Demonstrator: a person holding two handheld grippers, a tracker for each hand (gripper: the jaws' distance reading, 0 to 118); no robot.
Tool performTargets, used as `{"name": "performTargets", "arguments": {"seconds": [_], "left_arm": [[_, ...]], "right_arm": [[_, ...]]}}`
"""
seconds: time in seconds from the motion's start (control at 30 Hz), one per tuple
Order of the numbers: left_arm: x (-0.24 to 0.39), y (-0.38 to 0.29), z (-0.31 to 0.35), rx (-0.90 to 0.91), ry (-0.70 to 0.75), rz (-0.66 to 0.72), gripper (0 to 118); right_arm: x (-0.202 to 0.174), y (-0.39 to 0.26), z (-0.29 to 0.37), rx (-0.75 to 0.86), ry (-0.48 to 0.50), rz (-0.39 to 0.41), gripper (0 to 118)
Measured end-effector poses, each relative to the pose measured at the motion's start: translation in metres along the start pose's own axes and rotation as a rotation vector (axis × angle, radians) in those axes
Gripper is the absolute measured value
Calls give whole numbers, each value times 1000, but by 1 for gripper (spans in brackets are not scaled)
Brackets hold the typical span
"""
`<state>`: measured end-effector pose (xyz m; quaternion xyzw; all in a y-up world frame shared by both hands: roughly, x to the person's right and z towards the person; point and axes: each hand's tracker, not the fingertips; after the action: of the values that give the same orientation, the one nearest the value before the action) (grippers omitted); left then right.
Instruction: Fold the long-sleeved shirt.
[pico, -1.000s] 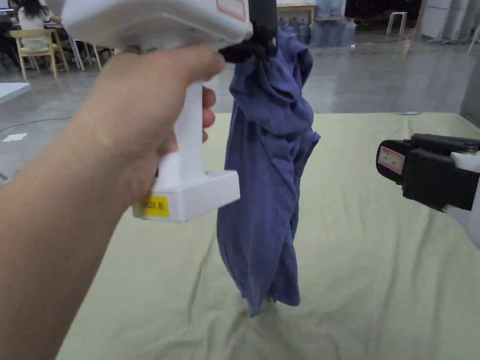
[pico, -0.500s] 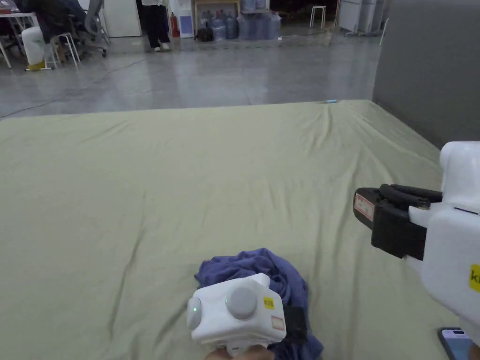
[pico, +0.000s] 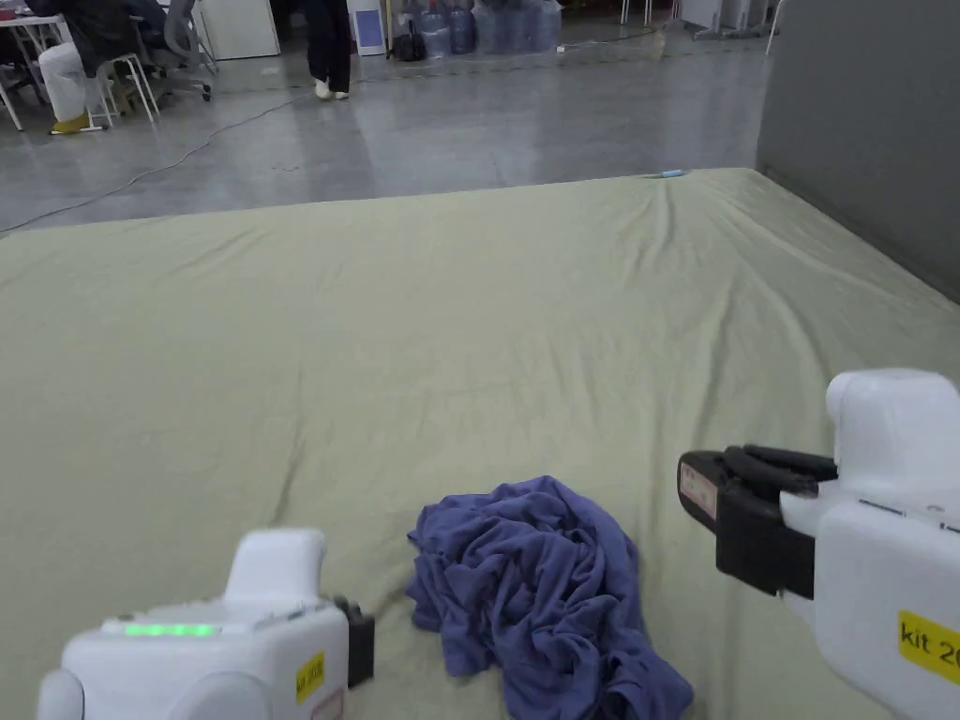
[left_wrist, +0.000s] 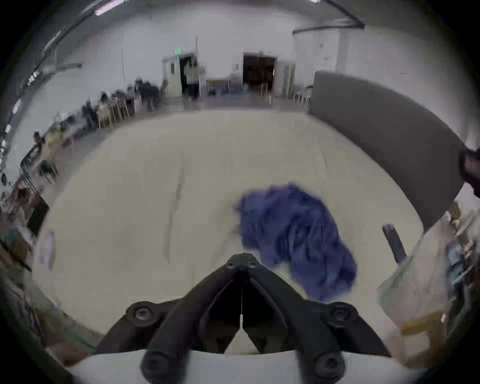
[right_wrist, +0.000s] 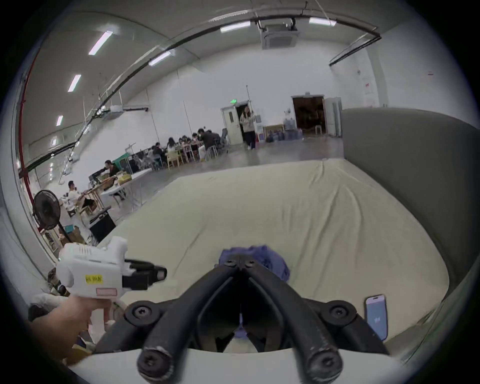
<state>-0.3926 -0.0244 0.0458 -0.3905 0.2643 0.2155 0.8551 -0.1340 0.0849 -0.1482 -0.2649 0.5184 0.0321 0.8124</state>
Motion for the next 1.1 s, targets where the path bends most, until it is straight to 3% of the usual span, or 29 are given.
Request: {"name": "performTargets", "arguments": {"seconds": [0.07,0.2,0.23,0.27,0.3,0.33,0.53,0.57,0.6,0.63,0.67,0.7,0.83,0.87,0.9,0.93,0.97,1.03,1.1], "left_arm": [[-13,-11,-24,-95,-112,129,0],[-17,25,-50,0,-60,56,4],[-13,41,-65,21,-42,66,13],[-15,59,-84,-3,-38,63,37],[-18,75,-102,-31,-28,72,92],[-21,84,-118,-32,-32,109,116],[-7,136,-217,-164,-58,134,112],[-2,136,-229,-193,-53,102,104],[3,136,-237,-218,-20,61,89],[7,131,-242,-238,13,11,49],[8,128,-243,-240,-2,-13,20],[10,126,-242,-234,-25,-6,12],[10,130,-219,-230,-20,-71,9],[5,134,-216,-220,-39,-58,9],[0,139,-212,-202,-63,-26,9],[-3,142,-205,-175,-64,-19,9],[-5,145,-199,-170,-71,-17,9],[0,143,-186,-162,-67,-41,9],[0,143,-178,-169,-60,-83,9]], "right_arm": [[-2,-6,-11,-31,3,-1,0],[-2,-12,-17,-47,0,-5,0],[-1,-13,-18,-54,-2,-7,0],[1,-15,-19,-64,-4,-11,0],[3,-16,-20,-76,-7,-15,0],[6,-19,-20,-91,-13,-19,0],[31,-36,-27,-182,-81,-67,0],[35,-40,-29,-201,-96,-78,0],[39,-42,-30,-216,-102,-86,0],[44,-45,-33,-229,-103,-98,0],[48,-48,-35,-237,-106,-111,0],[51,-49,-39,-255,-112,-127,0],[64,-55,-59,-319,-96,-185,0],[67,-56,-68,-343,-77,-218,8],[71,-56,-81,-382,-70,-243,40],[75,-58,-97,-438,-108,-263,97],[77,-63,-117,-502,-147,-276,118],[86,-75,-148,-519,-130,-304,117],[91,-89,-177,-638,-138,-373,117]]}}
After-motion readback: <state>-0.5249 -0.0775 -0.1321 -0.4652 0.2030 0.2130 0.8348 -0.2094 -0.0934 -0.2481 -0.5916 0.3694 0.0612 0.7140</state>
